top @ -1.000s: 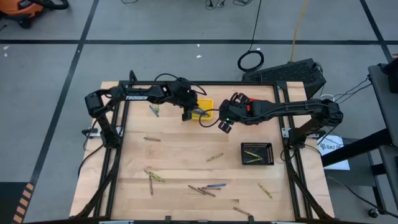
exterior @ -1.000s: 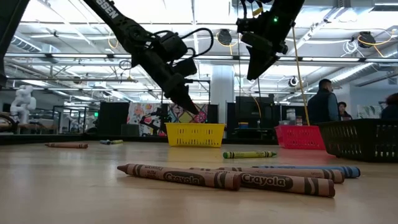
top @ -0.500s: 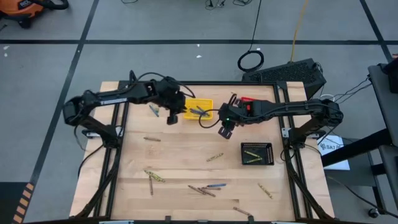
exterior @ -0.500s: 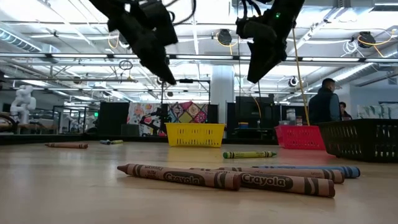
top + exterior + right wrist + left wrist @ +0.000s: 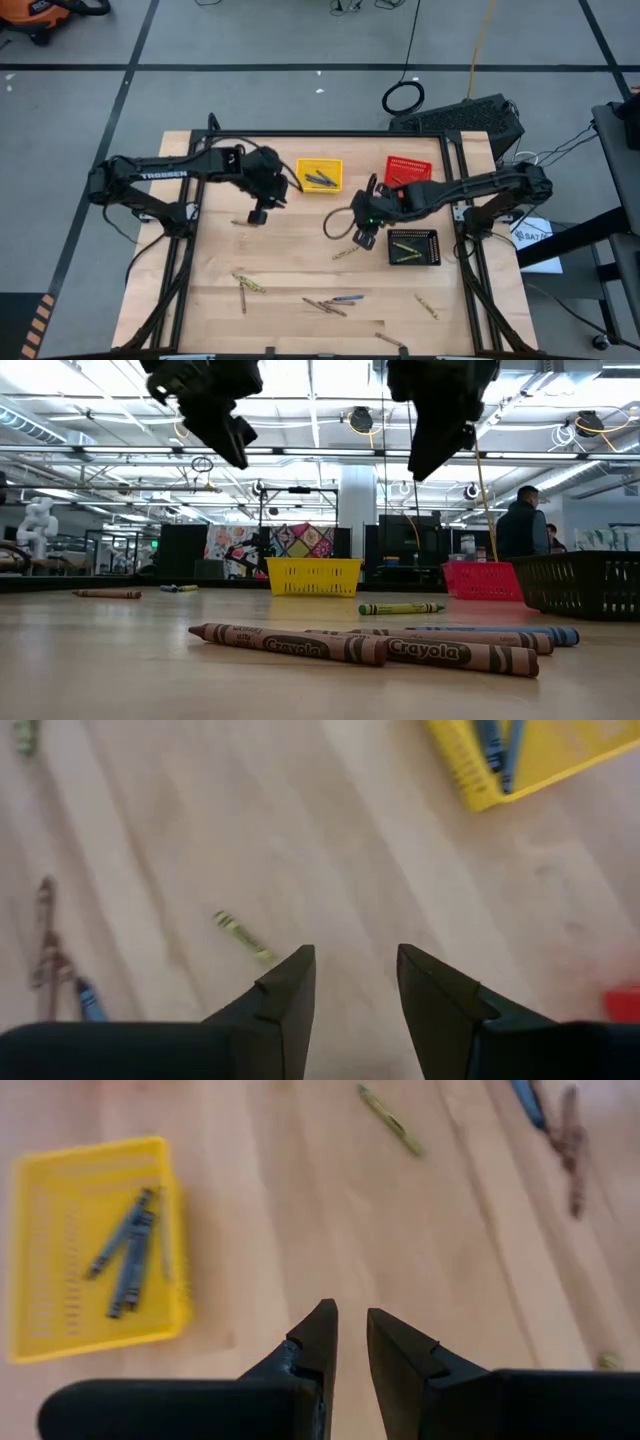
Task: Sort crayons
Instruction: Put the brown crayon into the red bin
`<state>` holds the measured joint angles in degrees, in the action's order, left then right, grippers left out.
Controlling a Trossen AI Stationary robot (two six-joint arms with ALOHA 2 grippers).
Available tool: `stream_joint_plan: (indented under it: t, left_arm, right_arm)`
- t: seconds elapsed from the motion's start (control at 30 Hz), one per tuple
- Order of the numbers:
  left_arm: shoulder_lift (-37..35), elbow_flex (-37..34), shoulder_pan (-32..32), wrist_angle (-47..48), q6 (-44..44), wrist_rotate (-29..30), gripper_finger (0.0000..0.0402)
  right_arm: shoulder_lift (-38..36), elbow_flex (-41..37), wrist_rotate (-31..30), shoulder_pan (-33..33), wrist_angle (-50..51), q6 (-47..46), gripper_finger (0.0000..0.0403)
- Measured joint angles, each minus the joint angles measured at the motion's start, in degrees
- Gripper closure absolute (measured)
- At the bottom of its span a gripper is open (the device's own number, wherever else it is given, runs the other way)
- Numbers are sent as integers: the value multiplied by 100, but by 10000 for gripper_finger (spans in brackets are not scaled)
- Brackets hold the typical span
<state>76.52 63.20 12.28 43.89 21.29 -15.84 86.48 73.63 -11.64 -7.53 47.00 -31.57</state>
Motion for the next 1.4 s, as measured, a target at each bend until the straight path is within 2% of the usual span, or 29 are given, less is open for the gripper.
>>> stream_joint_plan:
  t: [0.5, 0.9, 1.13, 1.23, 1.4]
  left_arm:
    - [1, 0, -1176, 337, -451, -4, 338]
    - [3, -2, -1702, 295, -471, -2, 338]
    - [5, -4, -1827, 94, -873, -2, 338]
    - [5, -4, -1862, 108, -903, 2, 338]
    - [5, -4, -1881, 105, -1244, 294, 338]
  right_arm:
    - [25, 0, -13, -944, -231, -516, 275]
    - [341, 0, -35, -1060, -1406, -376, 273]
    - [830, 2, -18, -1060, -2109, -230, 247]
    - [998, 2, 5, -1060, -2320, -562, 240]
    - [1156, 0, 688, -1058, -2716, -966, 240]
